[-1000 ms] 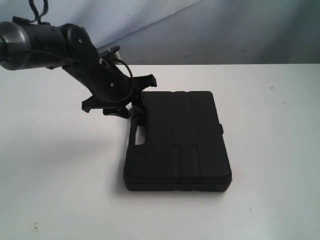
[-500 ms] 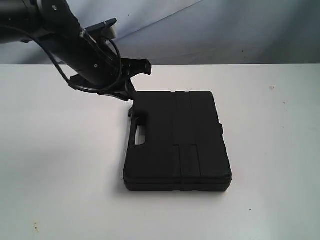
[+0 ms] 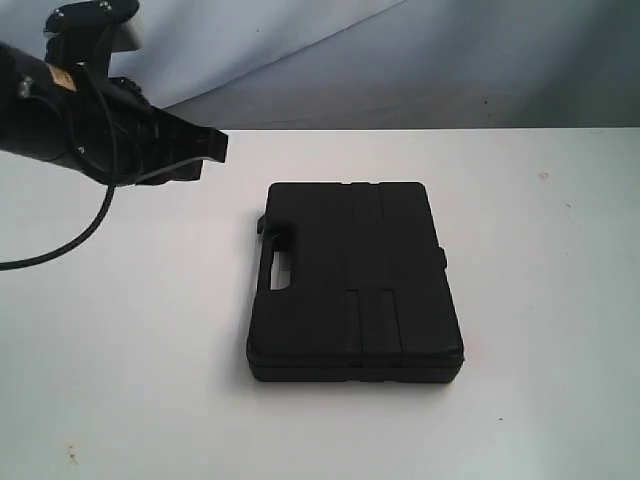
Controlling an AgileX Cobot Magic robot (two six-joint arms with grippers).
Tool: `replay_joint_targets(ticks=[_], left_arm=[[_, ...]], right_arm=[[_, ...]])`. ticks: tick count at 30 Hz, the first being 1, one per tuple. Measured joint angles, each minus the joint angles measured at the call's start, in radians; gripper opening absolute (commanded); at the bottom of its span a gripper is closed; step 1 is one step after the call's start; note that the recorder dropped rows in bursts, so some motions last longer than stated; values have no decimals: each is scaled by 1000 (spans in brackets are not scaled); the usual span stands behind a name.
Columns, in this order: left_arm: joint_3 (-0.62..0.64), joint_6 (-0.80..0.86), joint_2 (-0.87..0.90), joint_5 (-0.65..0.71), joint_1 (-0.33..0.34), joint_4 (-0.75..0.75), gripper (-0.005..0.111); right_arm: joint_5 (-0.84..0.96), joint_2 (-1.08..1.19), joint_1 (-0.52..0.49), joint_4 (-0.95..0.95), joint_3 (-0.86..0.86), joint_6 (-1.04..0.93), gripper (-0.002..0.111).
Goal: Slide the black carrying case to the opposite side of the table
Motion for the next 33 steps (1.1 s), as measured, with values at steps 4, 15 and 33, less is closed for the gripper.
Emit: replay_joint_targets(ticks=[4,15,33], left_arm=[[114,4,-100,-65,0,0,0],[455,22,-387,-378,0,39,0],[825,-19,-871,-562,252,157,0]], right_arm=[[0,0,0,0,0,0,0],[0,0,0,0,0,0,0],[0,0,0,0,0,0,0]])
